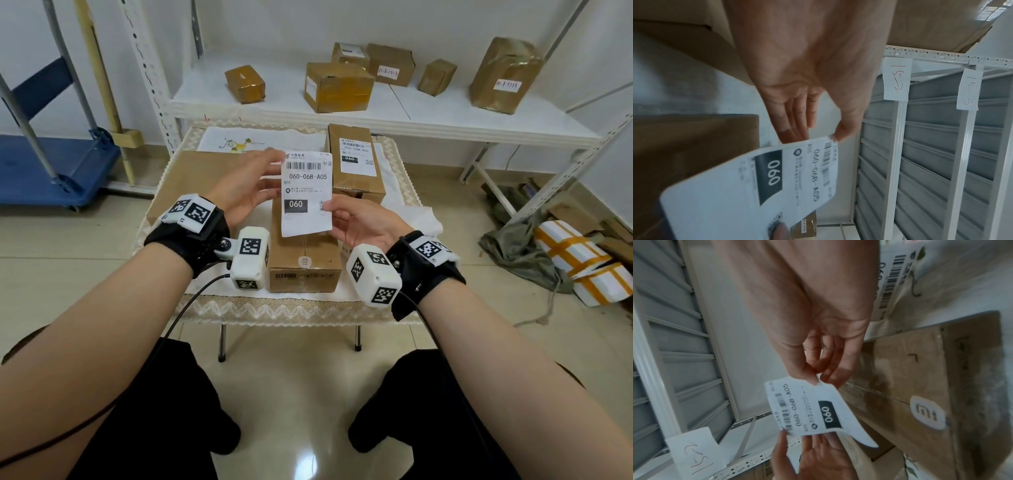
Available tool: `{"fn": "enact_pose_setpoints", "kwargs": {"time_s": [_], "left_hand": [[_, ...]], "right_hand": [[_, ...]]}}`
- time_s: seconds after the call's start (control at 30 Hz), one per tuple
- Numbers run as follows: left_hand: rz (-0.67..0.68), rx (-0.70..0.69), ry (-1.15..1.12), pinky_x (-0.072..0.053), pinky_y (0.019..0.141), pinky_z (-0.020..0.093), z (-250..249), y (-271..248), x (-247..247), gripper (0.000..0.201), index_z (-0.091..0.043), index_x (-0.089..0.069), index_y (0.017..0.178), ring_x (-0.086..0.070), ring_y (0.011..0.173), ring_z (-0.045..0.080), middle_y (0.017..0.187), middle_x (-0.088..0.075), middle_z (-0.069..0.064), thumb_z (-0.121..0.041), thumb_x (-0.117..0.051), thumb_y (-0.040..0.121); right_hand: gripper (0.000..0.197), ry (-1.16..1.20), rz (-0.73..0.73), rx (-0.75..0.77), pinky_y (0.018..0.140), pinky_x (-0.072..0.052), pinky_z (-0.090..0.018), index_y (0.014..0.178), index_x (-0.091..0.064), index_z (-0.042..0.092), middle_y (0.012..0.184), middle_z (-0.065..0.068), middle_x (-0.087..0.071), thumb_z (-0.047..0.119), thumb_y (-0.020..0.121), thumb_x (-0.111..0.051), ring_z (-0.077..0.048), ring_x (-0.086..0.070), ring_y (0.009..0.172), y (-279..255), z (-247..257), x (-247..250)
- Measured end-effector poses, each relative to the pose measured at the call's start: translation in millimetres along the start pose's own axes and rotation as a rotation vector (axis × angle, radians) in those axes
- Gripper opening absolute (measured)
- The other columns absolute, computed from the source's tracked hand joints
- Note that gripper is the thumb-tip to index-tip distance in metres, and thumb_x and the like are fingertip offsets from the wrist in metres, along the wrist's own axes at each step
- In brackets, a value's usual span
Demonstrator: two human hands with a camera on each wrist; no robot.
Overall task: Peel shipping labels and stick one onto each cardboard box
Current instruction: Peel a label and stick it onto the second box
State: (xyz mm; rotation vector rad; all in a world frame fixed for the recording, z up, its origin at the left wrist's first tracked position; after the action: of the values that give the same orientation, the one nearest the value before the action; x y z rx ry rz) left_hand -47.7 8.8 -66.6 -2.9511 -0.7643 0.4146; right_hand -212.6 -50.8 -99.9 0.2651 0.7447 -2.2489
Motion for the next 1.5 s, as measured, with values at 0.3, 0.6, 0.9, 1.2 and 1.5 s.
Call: {"fn": "enact_pose_setpoints", "kwargs": {"time_s": [0.3,0.6,0.9,1.2,1.5], "left_hand": [[-0.031,0.085,0.162,-0.057,0.086,0.03,17.8,-10.6,9.7,0.028,-0.016,-0.056,0.1,-0.068,0.086,0.017,0.096,-0.074,0.004,-0.016,-0.077,0.082],[-0.033,0.151,0.3,-0.06,0.07,0.022,25.3,-14.1,8.9,0.018,-0.012,-0.063,0.082,-0.07,0.077,0.015,0.094,-0.074,0.009,-0.001,-0.077,0.079],[-0.078,0.161,0.28,-0.058,0.06,0.02,25.6,-19.6,12.9,0.031,-0.009,-0.057,0.084,-0.075,0.079,0.018,0.094,-0.075,0.008,0.01,-0.078,0.072],[-0.124,0.129,0.401,-0.058,0.054,0.02,21.3,-19.4,12.6,0.036,-0.011,-0.053,0.079,-0.074,0.074,0.024,0.09,-0.072,0.015,0.007,-0.082,0.068],[-0.165,0.082,0.572,-0.052,0.043,0.016,16.0,-15.9,2.3,0.042,-0.012,-0.046,0.072,-0.068,0.067,0.017,0.082,-0.066,0.008,0.004,-0.085,0.067]], "right_hand": [[0.037,0.038,-0.02,0.03,0.062,-0.058,-0.02,0.13,-0.057,0.002,0.118,-0.016,-0.067,-0.003,0.093,-0.059,-0.019,-0.067,0.09,3.0,-3.9,4.8],[0.026,-0.099,-0.045,0.009,0.062,-0.058,-0.02,0.116,-0.06,0.008,0.098,-0.009,-0.074,0.0,0.091,-0.065,-0.014,-0.071,0.079,6.2,-3.8,16.0],[0.024,-0.287,-0.119,0.018,0.065,-0.055,-0.022,0.107,-0.065,0.005,0.102,-0.014,-0.075,-0.003,0.085,-0.071,-0.018,-0.068,0.08,8.3,-2.9,21.4],[0.018,-0.419,-0.147,0.062,0.063,-0.057,-0.026,0.088,-0.061,0.007,0.088,-0.015,-0.075,-0.005,0.083,-0.073,-0.019,-0.069,0.067,5.6,5.4,15.8],[0.035,-0.575,-0.21,0.126,0.048,-0.051,-0.023,0.077,-0.046,0.013,0.102,-0.024,-0.072,-0.005,0.081,-0.076,-0.022,-0.067,0.065,15.1,14.8,9.8]]}}
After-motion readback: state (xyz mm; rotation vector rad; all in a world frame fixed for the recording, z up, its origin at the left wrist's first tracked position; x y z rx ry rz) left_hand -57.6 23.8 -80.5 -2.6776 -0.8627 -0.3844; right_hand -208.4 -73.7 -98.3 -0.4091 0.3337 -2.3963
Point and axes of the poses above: each hand's wrist, its own y-axis towards the middle knuckle, its own x-axis out of the back of the hand, z = x × y, the point moved 9 cm from there along y, towards the middle knuckle
